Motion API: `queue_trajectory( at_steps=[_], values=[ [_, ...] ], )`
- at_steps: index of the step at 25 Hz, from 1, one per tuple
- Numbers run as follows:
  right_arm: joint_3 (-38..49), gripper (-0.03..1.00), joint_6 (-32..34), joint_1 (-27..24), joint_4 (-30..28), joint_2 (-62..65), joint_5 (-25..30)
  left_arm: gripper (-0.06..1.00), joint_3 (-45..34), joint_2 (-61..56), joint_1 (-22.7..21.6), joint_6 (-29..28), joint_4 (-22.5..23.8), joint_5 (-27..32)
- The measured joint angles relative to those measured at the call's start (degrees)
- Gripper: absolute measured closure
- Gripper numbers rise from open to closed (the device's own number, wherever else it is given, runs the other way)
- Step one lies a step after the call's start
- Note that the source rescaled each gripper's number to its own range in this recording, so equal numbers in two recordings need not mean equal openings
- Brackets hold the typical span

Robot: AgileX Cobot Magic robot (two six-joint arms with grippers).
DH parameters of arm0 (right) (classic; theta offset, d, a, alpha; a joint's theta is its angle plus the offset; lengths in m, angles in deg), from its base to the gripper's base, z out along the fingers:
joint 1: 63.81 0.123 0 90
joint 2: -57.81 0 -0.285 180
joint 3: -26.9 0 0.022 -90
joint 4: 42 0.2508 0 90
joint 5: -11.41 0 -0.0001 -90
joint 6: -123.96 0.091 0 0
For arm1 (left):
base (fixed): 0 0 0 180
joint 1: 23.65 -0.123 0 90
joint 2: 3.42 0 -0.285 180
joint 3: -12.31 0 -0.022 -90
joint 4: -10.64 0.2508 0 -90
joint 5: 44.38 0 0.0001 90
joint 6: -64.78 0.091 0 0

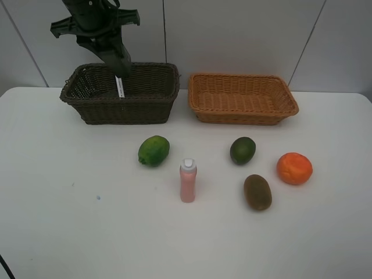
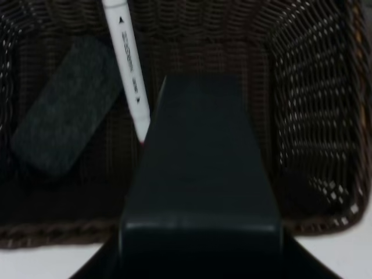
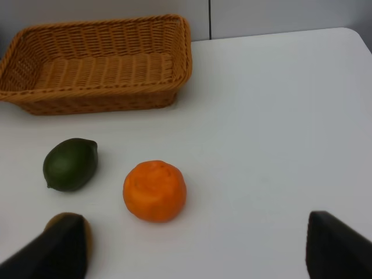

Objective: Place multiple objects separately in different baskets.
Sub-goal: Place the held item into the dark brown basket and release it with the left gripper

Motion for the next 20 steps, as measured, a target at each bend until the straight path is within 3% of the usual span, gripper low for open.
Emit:
queue_trajectory(
  at_steps=[7, 9, 11, 13, 17, 20],
  values=[
    [0.00, 0.11, 0.00, 0.00, 0.00, 0.00, 0.00, 0.57, 0.36, 7.69, -0.92, 0.18, 0.00, -4.17],
    [0.00, 0.11, 0.00, 0.00, 0.00, 0.00, 0.00, 0.43, 0.36, 8.71, -0.92, 0.66, 0.00, -5.18],
    [0.00, 0.11, 0.00, 0.00, 0.00, 0.00, 0.00, 0.19, 0.49, 8.96, -0.92, 0.82, 0.00, -5.49],
    [0.00, 0.11, 0.00, 0.00, 0.00, 0.00, 0.00, 0.06, 0.58, 8.96, -0.92, 0.82, 0.00, -5.71],
    [0.00, 0.11, 0.00, 0.00, 0.00, 0.00, 0.00, 0.01, 1.09, 8.96, -0.92, 0.82, 0.00, -5.20],
    [0.00, 0.11, 0.00, 0.00, 0.00, 0.00, 0.00, 0.01, 4.02, 8.96, -0.92, 0.82, 0.00, -0.65]
  ],
)
